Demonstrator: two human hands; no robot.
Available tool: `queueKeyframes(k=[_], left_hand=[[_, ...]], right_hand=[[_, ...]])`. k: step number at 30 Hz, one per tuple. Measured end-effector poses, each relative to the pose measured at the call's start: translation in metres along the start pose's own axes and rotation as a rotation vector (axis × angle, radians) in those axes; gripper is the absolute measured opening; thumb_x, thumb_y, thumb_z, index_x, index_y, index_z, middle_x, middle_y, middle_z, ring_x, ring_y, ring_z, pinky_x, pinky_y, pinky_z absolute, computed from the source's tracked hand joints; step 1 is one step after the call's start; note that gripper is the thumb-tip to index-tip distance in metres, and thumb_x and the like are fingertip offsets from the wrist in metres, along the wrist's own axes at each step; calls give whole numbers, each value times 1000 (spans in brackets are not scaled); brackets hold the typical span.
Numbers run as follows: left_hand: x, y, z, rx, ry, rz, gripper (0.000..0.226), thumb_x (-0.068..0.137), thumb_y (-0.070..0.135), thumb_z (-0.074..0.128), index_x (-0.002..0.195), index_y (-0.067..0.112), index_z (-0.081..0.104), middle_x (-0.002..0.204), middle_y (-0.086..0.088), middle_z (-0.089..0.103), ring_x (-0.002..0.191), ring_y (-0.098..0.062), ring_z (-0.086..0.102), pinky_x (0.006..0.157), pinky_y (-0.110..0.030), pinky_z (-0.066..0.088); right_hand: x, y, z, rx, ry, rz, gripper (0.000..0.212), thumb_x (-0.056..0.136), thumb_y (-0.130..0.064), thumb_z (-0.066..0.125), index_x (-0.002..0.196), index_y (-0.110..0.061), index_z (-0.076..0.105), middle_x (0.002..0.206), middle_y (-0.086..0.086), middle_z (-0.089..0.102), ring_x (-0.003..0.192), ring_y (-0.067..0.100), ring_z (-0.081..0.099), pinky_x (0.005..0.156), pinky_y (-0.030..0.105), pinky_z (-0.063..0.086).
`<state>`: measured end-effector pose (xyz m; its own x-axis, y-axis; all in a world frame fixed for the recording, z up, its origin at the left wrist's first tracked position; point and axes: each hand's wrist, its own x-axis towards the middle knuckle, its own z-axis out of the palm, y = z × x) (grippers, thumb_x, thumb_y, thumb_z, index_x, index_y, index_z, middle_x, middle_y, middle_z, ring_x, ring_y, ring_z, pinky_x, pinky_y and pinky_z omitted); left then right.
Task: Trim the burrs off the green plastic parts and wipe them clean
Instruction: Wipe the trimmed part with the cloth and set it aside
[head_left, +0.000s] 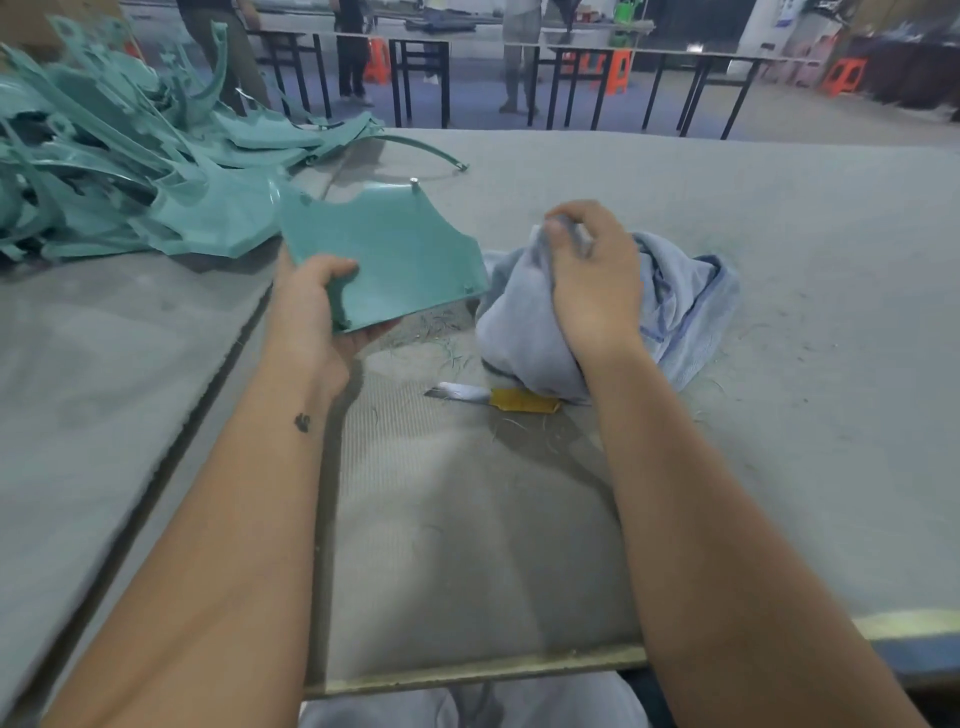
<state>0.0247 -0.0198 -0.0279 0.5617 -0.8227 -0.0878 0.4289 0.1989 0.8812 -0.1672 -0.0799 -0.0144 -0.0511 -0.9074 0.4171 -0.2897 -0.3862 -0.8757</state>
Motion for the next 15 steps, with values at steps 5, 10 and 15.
queueKeyframes(k=[5,10,15], left_hand=[[-2,3,-9,64,-135,-84,11,97,23,55,101,28,64,80,11,75,69,-9,71,56,-30,58],[-7,-3,-5,267,-407,-185,24,97,13,52,118,22,62,94,1,75,75,-14,72,59,-30,60],[-12,-9,-1,185,-575,-219,30,97,-2,42,116,13,60,96,-7,74,81,-19,72,72,-30,60]], right_hand=[[5,7,-19,-42,402,111,26,97,-27,49,117,-15,37,68,-10,49,56,-3,50,49,8,36],[-3,-8,-12,-118,378,-164,27,91,-28,62,102,-25,37,85,-19,49,76,1,54,63,6,36],[-19,-15,13,-182,1,-451,15,86,-20,66,92,-18,52,89,-7,53,80,9,47,71,21,38]])
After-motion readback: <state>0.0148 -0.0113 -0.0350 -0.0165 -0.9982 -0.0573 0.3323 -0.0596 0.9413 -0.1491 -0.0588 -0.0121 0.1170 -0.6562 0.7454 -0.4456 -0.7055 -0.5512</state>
